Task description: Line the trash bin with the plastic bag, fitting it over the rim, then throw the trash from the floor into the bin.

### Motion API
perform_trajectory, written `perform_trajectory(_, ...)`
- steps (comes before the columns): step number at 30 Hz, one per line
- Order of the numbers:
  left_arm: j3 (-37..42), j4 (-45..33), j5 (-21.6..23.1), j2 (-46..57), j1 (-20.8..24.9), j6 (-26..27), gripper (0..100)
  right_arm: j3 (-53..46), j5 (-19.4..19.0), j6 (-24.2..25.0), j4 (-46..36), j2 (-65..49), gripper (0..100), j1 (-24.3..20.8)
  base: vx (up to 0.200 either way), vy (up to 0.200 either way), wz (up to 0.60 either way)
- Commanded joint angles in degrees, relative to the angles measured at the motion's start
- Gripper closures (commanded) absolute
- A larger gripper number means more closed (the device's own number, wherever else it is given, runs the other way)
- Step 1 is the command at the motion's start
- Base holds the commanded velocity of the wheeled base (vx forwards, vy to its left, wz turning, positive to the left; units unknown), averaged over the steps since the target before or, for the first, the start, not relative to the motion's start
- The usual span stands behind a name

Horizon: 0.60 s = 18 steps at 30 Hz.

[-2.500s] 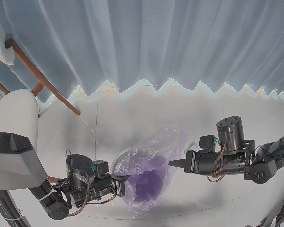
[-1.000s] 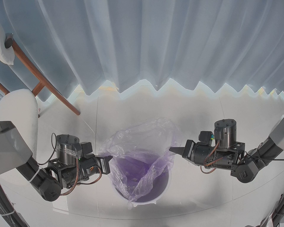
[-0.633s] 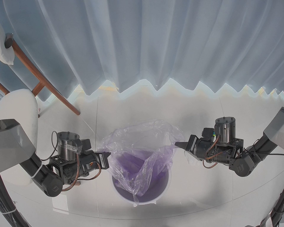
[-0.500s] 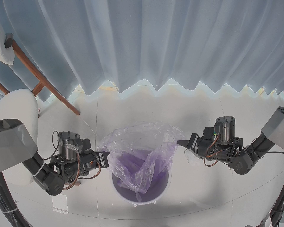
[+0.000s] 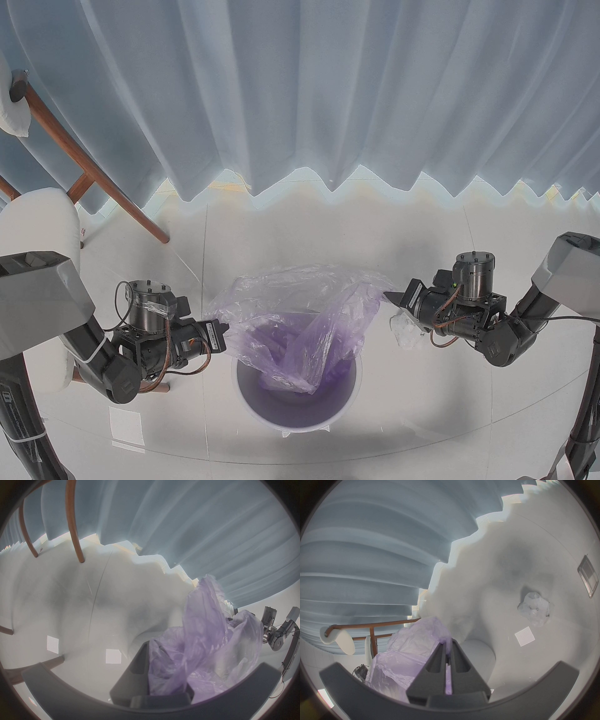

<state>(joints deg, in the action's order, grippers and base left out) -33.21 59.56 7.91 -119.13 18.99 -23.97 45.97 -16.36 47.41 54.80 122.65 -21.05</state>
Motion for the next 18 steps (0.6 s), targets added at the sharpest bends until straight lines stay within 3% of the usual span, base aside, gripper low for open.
perform_trajectory(1, -0.6, -0.1, 0.1, -1.7, -0.9, 0.0, 100, 0.2, -0.1, 0.2, 0.0, 1.2, 100, 0.8, 0.0, 0.0, 0.0)
perform_trajectory(10, -0.2, -0.1, 0.1, -2.5, -0.6, 0.0, 100, -1.5, -0.1, 1.7, 4.5, 0.9, 100, 1.2, 0.0, 0.0, 0.0)
perform_trajectory(11, -0.1, -0.1, 0.1, -2.3, -0.5, 0.0, 100, -1.8, -0.1, 1.7, 4.6, 0.6, 0, 0.9, 0.0, 0.0, 0.0)
perform_trajectory(18, 0.2, -0.1, 0.1, 0.0, -0.5, 0.0, 100, -5.8, -2.4, 2.4, 4.0, -6.3, 0, -2.6, 0.0, 0.0, 0.0)
